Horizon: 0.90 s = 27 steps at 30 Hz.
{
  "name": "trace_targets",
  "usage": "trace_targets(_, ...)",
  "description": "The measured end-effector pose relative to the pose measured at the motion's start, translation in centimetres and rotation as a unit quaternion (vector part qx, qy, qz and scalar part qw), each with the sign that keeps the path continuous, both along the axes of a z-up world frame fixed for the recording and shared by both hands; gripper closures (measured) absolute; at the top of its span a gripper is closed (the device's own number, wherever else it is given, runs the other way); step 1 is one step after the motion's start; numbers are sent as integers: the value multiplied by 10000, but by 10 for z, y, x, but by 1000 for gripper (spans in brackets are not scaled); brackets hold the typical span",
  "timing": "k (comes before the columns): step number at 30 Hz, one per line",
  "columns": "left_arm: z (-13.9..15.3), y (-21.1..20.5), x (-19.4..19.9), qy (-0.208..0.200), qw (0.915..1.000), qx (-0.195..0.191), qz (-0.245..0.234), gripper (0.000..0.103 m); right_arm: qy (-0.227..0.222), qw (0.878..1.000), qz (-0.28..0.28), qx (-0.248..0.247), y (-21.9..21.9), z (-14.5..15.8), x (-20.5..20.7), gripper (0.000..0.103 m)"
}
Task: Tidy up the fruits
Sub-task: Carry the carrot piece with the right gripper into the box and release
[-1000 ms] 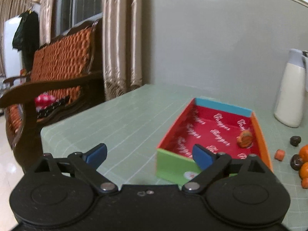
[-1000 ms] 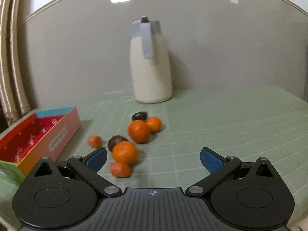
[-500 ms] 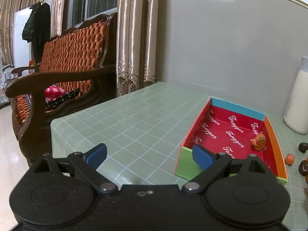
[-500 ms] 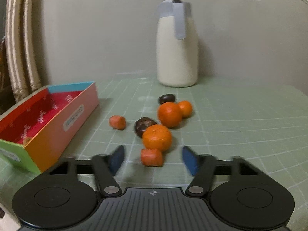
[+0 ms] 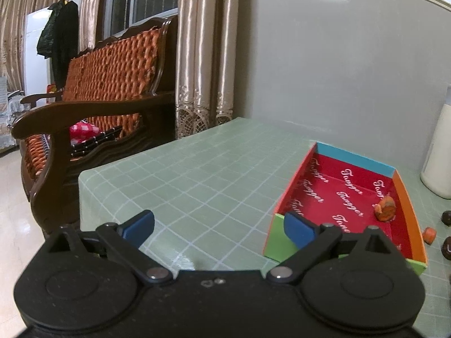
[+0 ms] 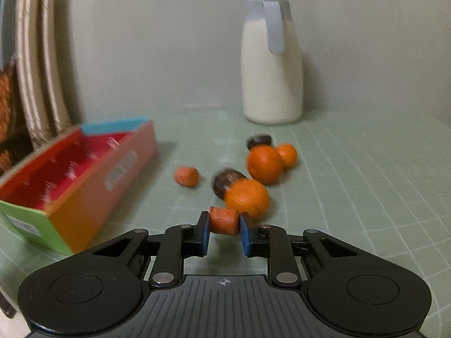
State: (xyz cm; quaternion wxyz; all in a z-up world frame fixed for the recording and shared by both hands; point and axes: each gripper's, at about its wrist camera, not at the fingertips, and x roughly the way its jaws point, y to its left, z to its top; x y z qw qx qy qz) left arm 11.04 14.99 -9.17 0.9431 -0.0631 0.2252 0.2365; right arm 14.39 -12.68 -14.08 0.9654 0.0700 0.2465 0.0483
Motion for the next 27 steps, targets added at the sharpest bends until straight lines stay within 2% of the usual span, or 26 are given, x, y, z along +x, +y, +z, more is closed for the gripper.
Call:
trace_targets(7,1,20,-8,-47,9989,-148,453,10,-698,9922,880,540,22,25,-10,80)
trace_targets(11,0,30,-11,-4,9978,-207,625,9,-879,9853,1324,622,44,36,-4,80)
trace_targets(16,1,36,-15,3,9973,-210,697,9,-856,9800,1718,524,74,37,7,80)
trace_targets(27,-1,32,-12,65,9981,-196,583,9,-636,9785,1914,441,92,25,14,80)
